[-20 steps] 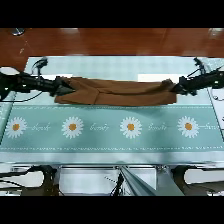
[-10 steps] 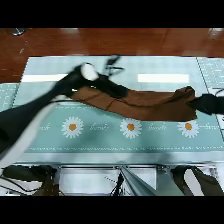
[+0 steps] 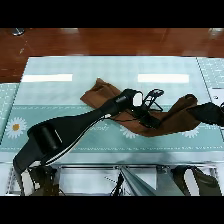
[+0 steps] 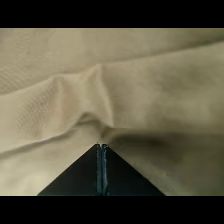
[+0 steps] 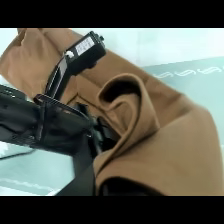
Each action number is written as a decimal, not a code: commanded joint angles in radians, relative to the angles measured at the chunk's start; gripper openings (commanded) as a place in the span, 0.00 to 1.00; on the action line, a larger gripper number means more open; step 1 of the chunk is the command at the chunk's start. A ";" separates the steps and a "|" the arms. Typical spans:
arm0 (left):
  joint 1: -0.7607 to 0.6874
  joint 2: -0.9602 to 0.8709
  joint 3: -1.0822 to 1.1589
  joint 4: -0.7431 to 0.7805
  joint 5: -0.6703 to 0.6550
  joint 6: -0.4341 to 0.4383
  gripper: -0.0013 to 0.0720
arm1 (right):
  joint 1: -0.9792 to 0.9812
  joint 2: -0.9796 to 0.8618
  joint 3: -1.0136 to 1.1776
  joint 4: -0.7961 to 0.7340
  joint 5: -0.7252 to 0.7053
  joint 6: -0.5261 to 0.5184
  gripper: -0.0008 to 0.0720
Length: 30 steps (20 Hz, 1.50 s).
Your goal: Fold the shirts.
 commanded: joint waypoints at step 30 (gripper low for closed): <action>1.008 1.500 -1.143 -0.008 -0.063 0.000 0.05 | 0.874 -1.429 1.073 0.180 -0.299 0.179 0.88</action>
